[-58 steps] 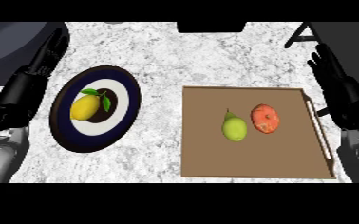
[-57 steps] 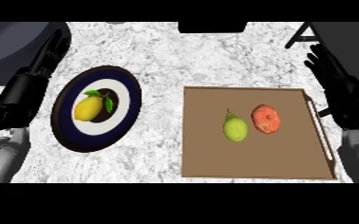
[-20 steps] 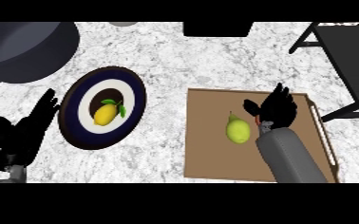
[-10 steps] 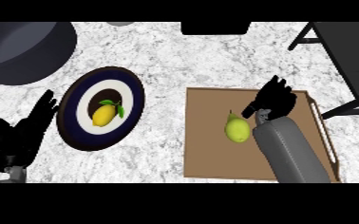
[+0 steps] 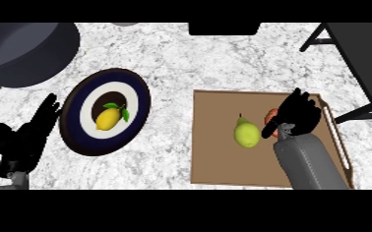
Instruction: Pick the squash from the tray and place it in the tiered shelf
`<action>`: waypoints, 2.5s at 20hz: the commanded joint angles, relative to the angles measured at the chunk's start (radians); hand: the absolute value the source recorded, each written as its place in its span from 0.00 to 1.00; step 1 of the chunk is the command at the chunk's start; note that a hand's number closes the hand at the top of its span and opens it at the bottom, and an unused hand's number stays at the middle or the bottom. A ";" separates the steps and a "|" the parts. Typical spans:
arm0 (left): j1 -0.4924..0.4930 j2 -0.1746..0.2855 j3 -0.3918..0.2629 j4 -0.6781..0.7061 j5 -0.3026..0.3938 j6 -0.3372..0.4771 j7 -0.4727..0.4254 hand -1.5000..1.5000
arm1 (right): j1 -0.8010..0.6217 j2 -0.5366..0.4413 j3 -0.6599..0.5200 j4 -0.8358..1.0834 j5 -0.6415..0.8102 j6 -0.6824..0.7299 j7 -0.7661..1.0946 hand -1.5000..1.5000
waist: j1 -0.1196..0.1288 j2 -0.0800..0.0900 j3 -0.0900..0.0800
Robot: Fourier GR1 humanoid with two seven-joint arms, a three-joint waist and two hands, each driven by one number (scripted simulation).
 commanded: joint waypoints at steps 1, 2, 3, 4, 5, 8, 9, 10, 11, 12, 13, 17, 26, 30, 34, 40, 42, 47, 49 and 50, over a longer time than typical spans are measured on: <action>0.000 -0.016 -0.002 -0.032 -0.009 0.007 0.025 0.50 | 0.006 -0.009 -0.044 0.030 0.018 0.057 0.106 0.00 | 0.009 0.003 0.001; -0.012 -0.010 0.015 0.015 -0.017 -0.004 -0.007 0.50 | -0.016 0.035 -0.033 0.034 0.034 0.063 0.135 0.00 | 0.009 0.004 0.001; 0.017 -0.031 0.000 0.055 -0.026 -0.026 -0.047 0.50 | 0.047 -0.018 -0.048 -0.066 0.020 0.089 0.088 0.00 | 0.002 0.002 0.000; 0.019 0.027 0.034 -0.059 0.015 -0.048 0.031 0.50 | 0.037 0.015 -0.040 -0.061 0.038 0.103 0.128 0.00 | 0.008 0.001 0.001; -0.003 0.026 0.037 -0.047 0.014 -0.044 0.064 0.50 | 0.067 0.027 -0.023 -0.085 0.055 0.105 0.126 0.00 | 0.005 0.001 0.001; -0.007 -0.044 0.016 0.004 -0.031 -0.007 -0.006 0.50 | 0.064 -0.010 -0.085 -0.026 0.045 0.094 0.036 0.00 | 0.004 0.003 0.001; 0.001 -0.014 0.032 0.003 -0.017 -0.050 0.011 0.50 | 0.069 0.029 -0.065 -0.004 0.083 0.046 0.054 0.00 | 0.008 0.004 0.001; 0.003 -0.015 0.027 -0.051 -0.031 -0.029 0.042 0.50 | 0.034 0.032 -0.096 0.054 0.072 0.031 0.027 0.00 | 0.012 0.004 0.001; 0.061 -0.021 0.034 -0.039 -0.038 -0.038 -0.027 0.50 | 0.042 0.035 -0.096 -0.009 0.075 0.088 0.068 0.00 | 0.011 0.003 0.001; -0.011 -0.016 0.038 -0.045 -0.028 -0.031 0.052 0.50 | 0.044 0.071 -0.087 0.013 0.089 0.060 0.074 0.00 | 0.009 0.003 0.001; 0.019 -0.032 0.029 -0.018 -0.048 -0.037 0.003 0.50 | 0.009 0.065 -0.124 0.090 0.090 0.005 0.035 0.00 | 0.013 0.005 0.001; -0.033 -0.048 0.056 0.023 -0.047 -0.041 0.010 0.50 | 0.026 0.066 -0.167 0.103 0.076 -0.027 -0.026 1.00 | 0.009 0.005 0.001; -0.006 -0.039 0.092 -0.031 -0.054 -0.069 0.041 0.50 | 0.061 0.074 -0.099 0.064 0.176 0.011 -0.033 1.00 | 0.011 0.004 0.001; -0.022 -0.043 0.097 -0.038 -0.061 -0.072 0.083 0.50 | 0.048 0.042 -0.091 0.027 0.221 0.014 -0.063 1.00 | 0.010 0.004 0.001; -0.030 -0.075 0.065 -0.028 -0.087 -0.061 0.040 0.50 | -0.207 -0.003 -0.283 0.208 0.195 -0.059 -0.028 1.00 | 0.032 0.013 0.002; -0.064 -0.073 0.051 -0.024 -0.094 -0.076 0.039 0.50 | -0.452 -0.052 -0.425 0.403 0.246 -0.203 0.041 1.00 | 0.068 0.028 0.002; -0.027 -0.074 0.045 -0.036 -0.085 -0.092 0.049 0.50 | -0.513 -0.079 -0.449 0.461 0.270 -0.220 0.049 1.00 | 0.069 0.024 0.002; -0.041 -0.073 0.052 -0.056 -0.083 -0.088 0.061 0.50 | -0.675 -0.116 -0.491 0.489 0.324 -0.239 0.100 1.00 | 0.060 0.017 0.001; -0.030 -0.083 0.051 -0.052 -0.087 -0.078 0.067 0.50 | -0.680 -0.059 -0.490 0.438 0.341 -0.307 0.127 1.00 | 0.045 0.010 0.001; -0.032 -0.061 0.073 -0.045 -0.086 -0.081 0.061 0.50 | -0.702 -0.034 -0.488 0.421 0.362 -0.320 0.165 1.00 | 0.046 0.009 0.001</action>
